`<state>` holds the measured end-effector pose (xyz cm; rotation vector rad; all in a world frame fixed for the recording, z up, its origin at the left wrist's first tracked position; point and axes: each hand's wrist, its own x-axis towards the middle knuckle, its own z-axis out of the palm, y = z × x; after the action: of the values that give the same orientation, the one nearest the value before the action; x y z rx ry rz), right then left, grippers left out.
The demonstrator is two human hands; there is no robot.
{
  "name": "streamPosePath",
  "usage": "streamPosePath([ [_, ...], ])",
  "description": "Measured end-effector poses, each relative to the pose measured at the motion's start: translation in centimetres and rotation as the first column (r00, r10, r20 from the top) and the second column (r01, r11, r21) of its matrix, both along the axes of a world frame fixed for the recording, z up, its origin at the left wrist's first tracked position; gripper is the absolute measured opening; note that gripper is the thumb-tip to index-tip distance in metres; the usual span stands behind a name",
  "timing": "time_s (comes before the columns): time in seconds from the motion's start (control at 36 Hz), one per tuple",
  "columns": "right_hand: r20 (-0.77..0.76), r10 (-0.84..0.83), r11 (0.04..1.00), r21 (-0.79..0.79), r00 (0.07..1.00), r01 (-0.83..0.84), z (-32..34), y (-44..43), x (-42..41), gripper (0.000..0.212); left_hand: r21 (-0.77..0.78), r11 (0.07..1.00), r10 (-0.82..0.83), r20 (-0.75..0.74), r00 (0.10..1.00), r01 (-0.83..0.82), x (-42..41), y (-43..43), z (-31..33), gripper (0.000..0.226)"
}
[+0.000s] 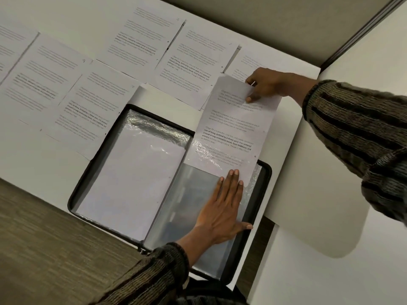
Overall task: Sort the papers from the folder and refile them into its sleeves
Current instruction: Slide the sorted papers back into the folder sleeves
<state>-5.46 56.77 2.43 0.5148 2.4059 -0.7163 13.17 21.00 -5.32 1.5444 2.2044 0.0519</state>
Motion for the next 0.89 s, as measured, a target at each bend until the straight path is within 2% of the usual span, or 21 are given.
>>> streamPosePath([
  [0.14, 0.015, 0.050, 0.998, 0.031, 0.999, -0.051, -0.5, -0.6, 0.2, 0.031, 0.003, 1.000, -0.031, -0.024, 0.999, 0.031, -0.2, -0.3, 0.0, 0.119],
  [0.25, -0.101, -0.026, 0.997, 0.071, 0.995, 0.033, -0.7, -0.3, 0.1, 0.022, 0.001, 0.999, -0.036, -0.029, 0.999, 0.036, -0.1, -0.3, 0.0, 0.120],
  [0.36, -0.133, -0.027, 0.994, 0.102, 0.991, 0.040, -0.3, -0.1, -0.2, 0.021, -0.001, 0.999, -0.048, -0.026, 0.999, 0.048, 0.0, -0.5, 0.0, 0.119],
  [0.53, -0.019, 0.025, 0.997, 0.080, 1.000, -0.023, -0.2, 0.3, -0.6, 0.036, -0.004, 0.999, -0.053, -0.029, 0.998, 0.053, 0.1, -0.8, -0.1, 0.119],
  [0.67, -0.104, -0.029, 0.995, 0.093, 0.994, 0.038, -0.7, 0.5, -0.9, 0.033, -0.002, 0.999, -0.054, -0.024, 0.998, 0.054, 0.0, -0.6, -0.2, 0.120],
  [0.81, 0.029, 0.050, 0.995, 0.087, 0.998, -0.052, -0.9, 0.0, -0.5, 0.035, 0.026, 0.996, -0.082, -0.013, 0.997, 0.082, -0.1, -0.1, 0.1, 0.122],
  [0.89, 0.027, 0.040, 0.996, 0.079, 0.999, -0.042, -1.2, -0.1, -0.4, 0.038, 0.036, 0.991, -0.131, -0.020, 0.991, 0.132, 0.1, -0.1, -0.1, 0.120],
])
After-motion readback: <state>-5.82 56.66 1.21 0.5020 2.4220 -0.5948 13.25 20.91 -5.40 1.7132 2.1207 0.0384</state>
